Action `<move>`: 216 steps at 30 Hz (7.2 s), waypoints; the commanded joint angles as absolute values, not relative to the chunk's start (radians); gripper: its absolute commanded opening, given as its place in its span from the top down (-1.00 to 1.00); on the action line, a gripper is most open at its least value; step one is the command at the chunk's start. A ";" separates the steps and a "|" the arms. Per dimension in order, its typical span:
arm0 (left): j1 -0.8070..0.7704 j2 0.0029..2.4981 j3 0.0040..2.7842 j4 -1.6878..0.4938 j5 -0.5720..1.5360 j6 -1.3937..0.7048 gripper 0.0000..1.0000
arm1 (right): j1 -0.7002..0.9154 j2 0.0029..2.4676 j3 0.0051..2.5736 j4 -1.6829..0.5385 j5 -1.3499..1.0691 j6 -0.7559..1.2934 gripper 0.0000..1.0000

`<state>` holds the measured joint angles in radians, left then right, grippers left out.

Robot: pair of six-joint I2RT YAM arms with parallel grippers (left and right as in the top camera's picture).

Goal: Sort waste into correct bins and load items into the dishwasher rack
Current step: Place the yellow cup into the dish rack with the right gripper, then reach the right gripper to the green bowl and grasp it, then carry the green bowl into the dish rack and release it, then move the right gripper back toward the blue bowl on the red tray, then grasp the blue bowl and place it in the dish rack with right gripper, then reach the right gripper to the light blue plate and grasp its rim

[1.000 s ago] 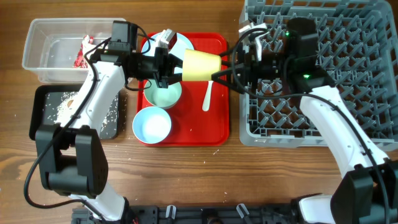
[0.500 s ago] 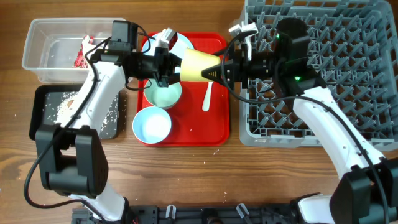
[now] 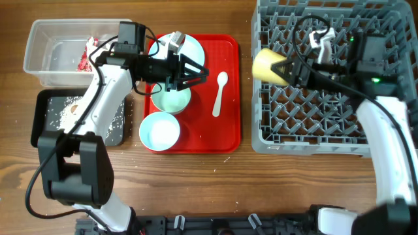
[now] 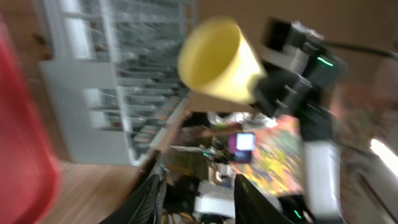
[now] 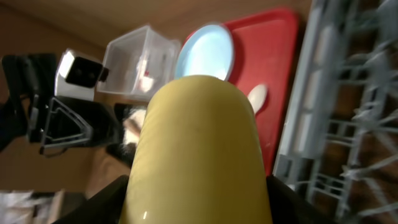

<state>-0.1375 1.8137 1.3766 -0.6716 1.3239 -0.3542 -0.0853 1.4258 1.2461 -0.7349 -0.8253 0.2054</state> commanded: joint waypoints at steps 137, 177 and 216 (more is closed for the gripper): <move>0.171 1.465 1.460 -0.955 -0.050 -0.352 -1.00 | 0.756 2.099 1.608 -0.751 -0.262 0.530 0.11; 0.171 1.465 1.460 -0.955 -0.050 -0.352 -0.99 | 0.241 1.704 1.633 -0.715 0.727 0.261 0.91; 0.171 1.465 1.460 -0.955 -0.050 -0.352 -1.00 | 0.362 2.287 1.631 0.321 1.275 -0.822 -1.00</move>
